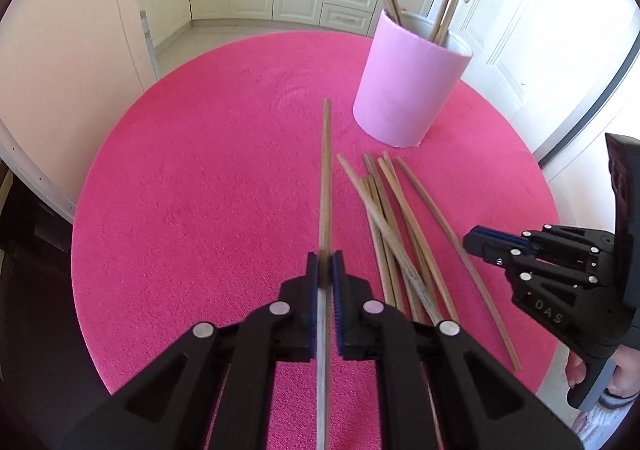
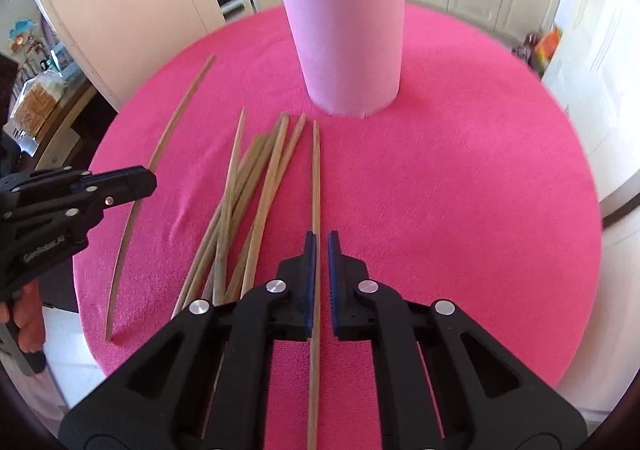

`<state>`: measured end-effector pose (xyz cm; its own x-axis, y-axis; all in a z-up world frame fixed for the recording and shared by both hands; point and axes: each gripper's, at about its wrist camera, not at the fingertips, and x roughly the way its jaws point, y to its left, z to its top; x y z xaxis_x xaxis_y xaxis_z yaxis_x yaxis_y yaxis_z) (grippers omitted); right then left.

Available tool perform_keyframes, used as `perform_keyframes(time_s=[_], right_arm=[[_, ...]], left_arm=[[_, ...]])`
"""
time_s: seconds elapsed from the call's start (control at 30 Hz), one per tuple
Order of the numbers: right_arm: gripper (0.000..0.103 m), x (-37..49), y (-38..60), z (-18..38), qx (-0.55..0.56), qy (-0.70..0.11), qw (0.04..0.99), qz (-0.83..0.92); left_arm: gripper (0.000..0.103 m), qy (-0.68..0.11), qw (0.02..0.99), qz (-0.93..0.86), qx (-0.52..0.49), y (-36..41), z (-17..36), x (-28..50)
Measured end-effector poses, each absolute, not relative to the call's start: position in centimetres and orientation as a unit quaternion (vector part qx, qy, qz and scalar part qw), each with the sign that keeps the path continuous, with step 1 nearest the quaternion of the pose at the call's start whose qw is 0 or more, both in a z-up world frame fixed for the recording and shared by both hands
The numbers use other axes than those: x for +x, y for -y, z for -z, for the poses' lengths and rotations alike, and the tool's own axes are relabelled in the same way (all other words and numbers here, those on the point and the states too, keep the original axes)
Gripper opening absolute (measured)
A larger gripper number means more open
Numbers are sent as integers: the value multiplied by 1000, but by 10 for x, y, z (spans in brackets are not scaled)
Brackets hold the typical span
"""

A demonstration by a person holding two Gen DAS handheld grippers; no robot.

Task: Organize utensils
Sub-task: 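Lower the right tool to the pile and grasp a third chopstick, then lift the chopsticks held in both tools and carry them over the pink cup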

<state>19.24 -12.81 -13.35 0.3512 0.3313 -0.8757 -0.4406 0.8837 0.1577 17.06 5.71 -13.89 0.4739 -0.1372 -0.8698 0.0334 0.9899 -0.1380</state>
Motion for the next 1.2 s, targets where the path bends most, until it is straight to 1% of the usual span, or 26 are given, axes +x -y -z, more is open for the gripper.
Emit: perform_keyframes(time_s=[0.2, 0.37, 0.6, 0.8, 1.03, 1.1, 1.2], right_arm=[[7, 199, 122, 135, -50, -533, 809, -242], [7, 201, 107, 140, -85, -548, 798, -238], [6, 198, 106, 139, -96, -527, 810, -239], [6, 190, 128, 118, -55, -488, 833, -256], [6, 184, 147, 77, -9, -424, 863, -276], [6, 183, 152, 63, 3, -402, 871, -283], [6, 182, 163, 37, 30, -342, 894, -287]], left_arm=[[7, -516, 853, 54, -53, -57, 144, 176], [7, -517, 853, 54, -53, -59, 146, 178], [7, -508, 857, 60, -58, -61, 141, 178], [7, -478, 872, 84, -66, -61, 122, 174], [6, -426, 894, 128, -58, -43, 85, 174], [6, -402, 904, 138, -58, -39, 71, 171], [6, -356, 920, 150, -60, -34, 52, 171]])
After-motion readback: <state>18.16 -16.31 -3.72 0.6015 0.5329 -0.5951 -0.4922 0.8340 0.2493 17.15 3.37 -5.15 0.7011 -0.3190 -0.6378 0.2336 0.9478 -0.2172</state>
